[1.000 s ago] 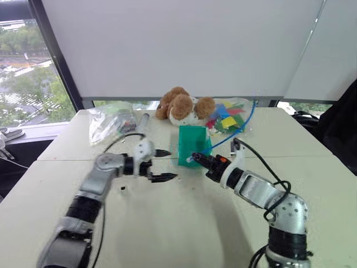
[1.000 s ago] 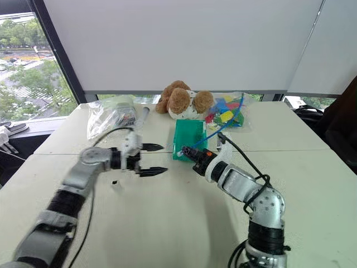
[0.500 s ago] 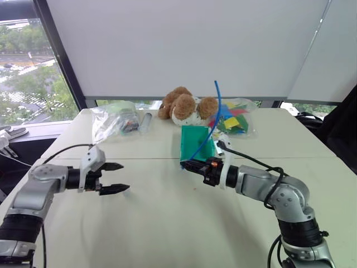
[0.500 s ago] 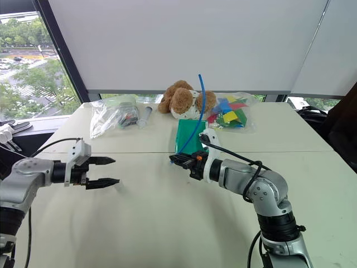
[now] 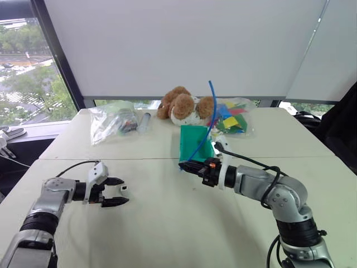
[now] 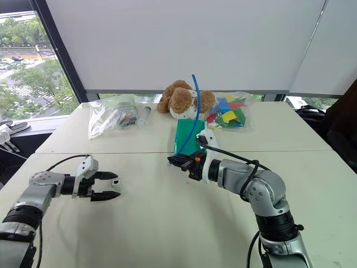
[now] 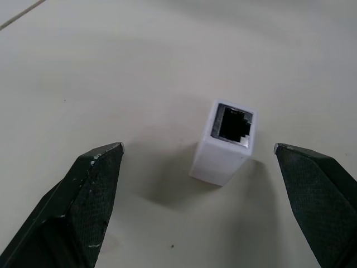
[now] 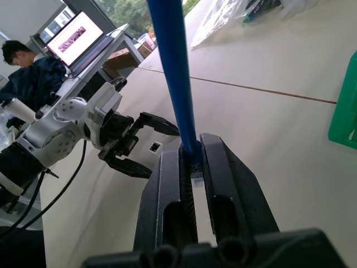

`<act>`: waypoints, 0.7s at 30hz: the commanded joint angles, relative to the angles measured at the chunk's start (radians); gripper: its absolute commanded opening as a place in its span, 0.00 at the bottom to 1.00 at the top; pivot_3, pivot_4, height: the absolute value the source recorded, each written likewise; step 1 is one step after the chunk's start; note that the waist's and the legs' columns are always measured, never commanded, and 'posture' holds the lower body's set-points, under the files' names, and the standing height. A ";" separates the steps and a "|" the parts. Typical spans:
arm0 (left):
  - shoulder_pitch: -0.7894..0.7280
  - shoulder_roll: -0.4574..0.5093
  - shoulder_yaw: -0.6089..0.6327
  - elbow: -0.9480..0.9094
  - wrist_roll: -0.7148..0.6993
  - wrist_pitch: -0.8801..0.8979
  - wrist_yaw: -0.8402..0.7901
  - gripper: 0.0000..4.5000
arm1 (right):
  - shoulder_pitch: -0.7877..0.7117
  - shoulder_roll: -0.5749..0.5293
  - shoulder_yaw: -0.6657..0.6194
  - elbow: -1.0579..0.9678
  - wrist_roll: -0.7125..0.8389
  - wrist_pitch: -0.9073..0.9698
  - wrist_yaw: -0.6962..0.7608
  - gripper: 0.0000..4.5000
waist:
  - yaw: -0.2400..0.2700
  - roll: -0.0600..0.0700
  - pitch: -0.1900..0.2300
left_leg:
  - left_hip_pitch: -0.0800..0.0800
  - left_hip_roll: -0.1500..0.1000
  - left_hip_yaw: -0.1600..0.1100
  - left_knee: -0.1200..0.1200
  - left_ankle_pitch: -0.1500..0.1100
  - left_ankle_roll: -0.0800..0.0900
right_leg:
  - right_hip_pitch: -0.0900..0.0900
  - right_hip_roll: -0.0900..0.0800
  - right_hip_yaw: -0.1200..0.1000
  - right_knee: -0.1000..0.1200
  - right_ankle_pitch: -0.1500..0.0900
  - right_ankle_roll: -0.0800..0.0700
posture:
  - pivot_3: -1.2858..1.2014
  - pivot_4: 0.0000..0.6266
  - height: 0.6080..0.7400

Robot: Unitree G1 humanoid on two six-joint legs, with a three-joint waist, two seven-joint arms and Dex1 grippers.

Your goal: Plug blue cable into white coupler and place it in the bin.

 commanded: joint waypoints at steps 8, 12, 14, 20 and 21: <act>-0.083 -0.045 0.003 0.117 0.038 -0.133 -0.041 0.15 | 0.009 -0.021 -0.028 -0.070 -0.013 -0.001 -0.003 0.00 | 0.001 0.000 0.000 | 0.000 0.000 0.000 0.000 0.000 0.000 | 0.000 0.000 0.000 0.000 0.000 0.000 | 0.52 0.24 1.00; -0.099 -0.105 -0.010 0.013 0.008 -0.069 -0.086 0.08 | -0.010 -0.084 0.007 -0.075 -0.050 -0.007 0.052 0.00 | 0.005 0.000 0.000 | 0.000 -0.001 0.000 0.001 0.000 0.000 | 0.001 0.000 0.000 0.000 0.000 0.000 | 0.52 0.24 1.00; -0.101 -0.143 -0.030 -0.062 0.004 -0.036 -0.110 0.08 | -0.028 -0.139 0.042 -0.073 -0.091 -0.029 0.109 0.00 | 0.004 -0.001 0.000 | -0.001 -0.001 0.000 0.001 0.000 0.000 | 0.001 0.000 0.000 0.000 0.000 0.000 | 0.52 0.24 1.00; -0.108 -0.304 -0.165 -0.193 0.053 -0.017 -0.142 0.08 | -0.064 -0.300 0.194 -0.033 -0.281 -0.204 0.340 0.00 | 0.002 -0.001 0.000 | -0.001 -0.001 0.000 0.002 0.000 0.000 | 0.001 0.000 0.000 0.000 0.000 0.000 | 0.52 0.24 1.00; -0.110 -0.329 -0.190 -0.196 0.066 -0.029 -0.143 0.08 | -0.062 -0.317 0.222 -0.025 -0.319 -0.243 0.373 0.00 | 0.001 -0.001 0.000 | -0.001 -0.001 0.000 0.002 0.000 0.001 | 0.001 0.001 0.000 -0.001 0.000 0.000 | 0.52 0.24 1.00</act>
